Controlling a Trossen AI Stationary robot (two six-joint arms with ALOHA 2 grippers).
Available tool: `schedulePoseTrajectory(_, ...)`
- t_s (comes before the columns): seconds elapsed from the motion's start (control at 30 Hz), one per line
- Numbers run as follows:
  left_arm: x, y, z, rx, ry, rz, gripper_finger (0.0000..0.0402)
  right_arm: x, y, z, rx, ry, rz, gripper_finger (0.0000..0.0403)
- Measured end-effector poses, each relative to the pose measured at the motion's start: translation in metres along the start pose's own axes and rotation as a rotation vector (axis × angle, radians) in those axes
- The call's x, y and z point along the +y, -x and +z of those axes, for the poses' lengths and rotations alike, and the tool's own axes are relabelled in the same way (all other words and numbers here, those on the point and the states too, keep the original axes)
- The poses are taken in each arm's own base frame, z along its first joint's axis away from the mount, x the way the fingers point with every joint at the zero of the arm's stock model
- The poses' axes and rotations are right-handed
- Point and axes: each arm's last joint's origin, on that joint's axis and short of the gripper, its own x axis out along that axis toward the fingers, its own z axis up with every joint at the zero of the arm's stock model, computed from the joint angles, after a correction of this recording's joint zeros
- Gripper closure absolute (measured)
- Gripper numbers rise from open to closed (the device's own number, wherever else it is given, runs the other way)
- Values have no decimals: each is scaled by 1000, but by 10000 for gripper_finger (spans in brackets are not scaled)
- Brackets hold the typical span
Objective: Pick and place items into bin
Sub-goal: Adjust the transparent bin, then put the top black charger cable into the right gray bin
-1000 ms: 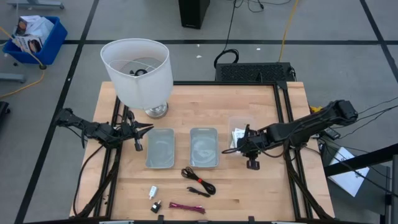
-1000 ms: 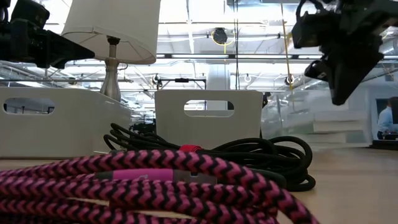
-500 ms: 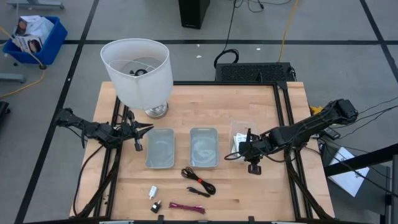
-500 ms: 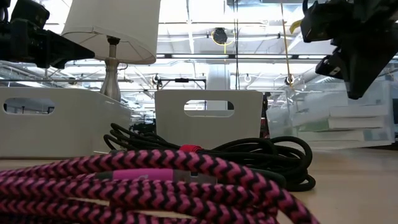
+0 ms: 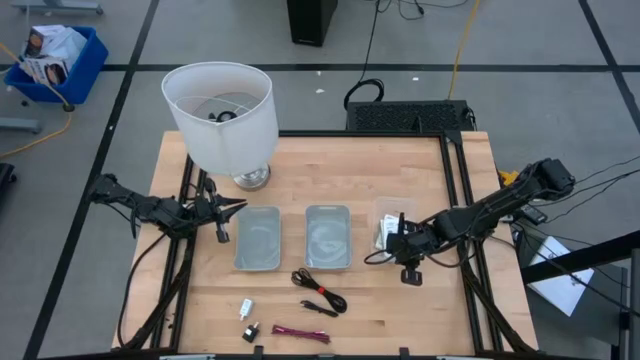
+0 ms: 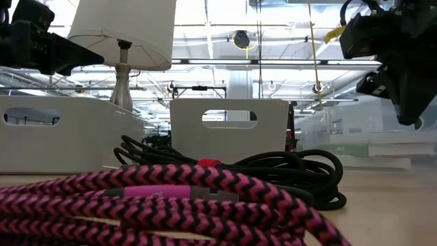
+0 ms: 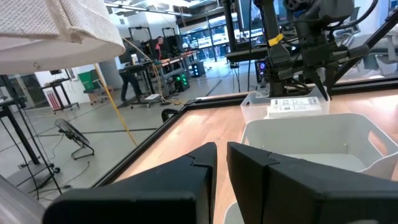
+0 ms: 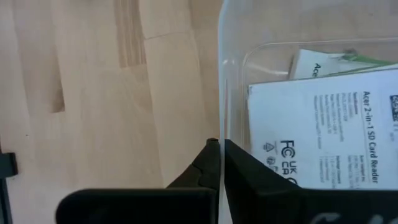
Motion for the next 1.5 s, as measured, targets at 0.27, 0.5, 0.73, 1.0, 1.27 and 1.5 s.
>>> schedulePoseTrajectory(0.27, 0, 0, 0, -1, 1, -1, 355, 0, 3, 0, -25, -19, 19, 356)
schedulePoseTrajectory(0.5, 0, 0, 0, -1, 2, -1, 355, 0, 7, -1, -37, -35, 27, 260)
schedulePoseTrajectory(0.73, 0, 0, 0, -1, 23, -2, 355, 1, 26, -4, -117, -38, 78, 202)
schedulePoseTrajectory(1.0, 0, 0, 0, -5, 49, -2, 355, 18, 70, -6, -525, 226, 99, 203)
schedulePoseTrajectory(1.27, 0, 0, 0, -5, 49, -2, 355, 20, 73, -18, -950, 563, -70, 340)
schedulePoseTrajectory(1.5, -3, 0, 5, -55, 142, -100, 363, -14, 46, -34, -1111, 507, -118, 383)
